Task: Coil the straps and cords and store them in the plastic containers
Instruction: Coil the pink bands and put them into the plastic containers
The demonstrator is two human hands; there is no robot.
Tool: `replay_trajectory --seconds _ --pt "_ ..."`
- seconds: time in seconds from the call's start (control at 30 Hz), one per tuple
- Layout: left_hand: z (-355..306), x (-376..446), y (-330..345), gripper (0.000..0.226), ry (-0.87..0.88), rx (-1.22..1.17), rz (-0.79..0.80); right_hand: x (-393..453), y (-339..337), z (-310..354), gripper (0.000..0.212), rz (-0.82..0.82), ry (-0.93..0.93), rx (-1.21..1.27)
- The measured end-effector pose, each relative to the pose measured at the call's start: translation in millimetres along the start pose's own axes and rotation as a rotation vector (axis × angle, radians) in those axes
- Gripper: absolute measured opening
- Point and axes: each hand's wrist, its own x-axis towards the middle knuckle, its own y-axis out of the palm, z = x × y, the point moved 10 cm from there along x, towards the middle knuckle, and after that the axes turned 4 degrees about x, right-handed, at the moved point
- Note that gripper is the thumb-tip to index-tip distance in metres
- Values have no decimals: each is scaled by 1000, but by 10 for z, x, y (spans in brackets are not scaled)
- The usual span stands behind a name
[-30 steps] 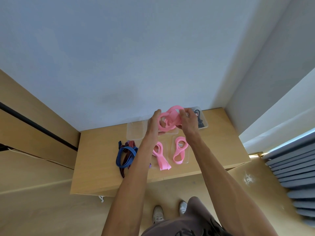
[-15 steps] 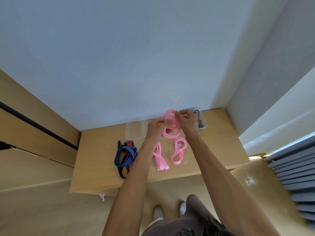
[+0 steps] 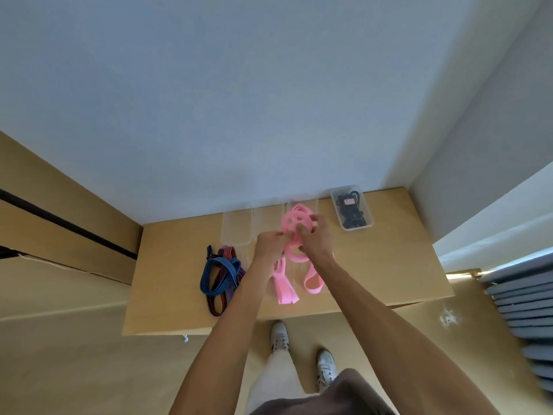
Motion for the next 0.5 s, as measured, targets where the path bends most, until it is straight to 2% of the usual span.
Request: replay_trajectory --seconds 0.1,0.23,0.33,0.5 --pt "-149 360 -141 6 57 -3 -24 316 197 171 38 -10 -50 -48" --pt "-176 842 -118 15 95 79 -5 685 390 114 40 -66 -42 -91" --pt "-194 1132 -4 17 155 204 36 877 426 -92 38 -157 4 -87" --pt "-362 1472 309 17 230 339 94 1251 374 -275 34 -221 45 -136"
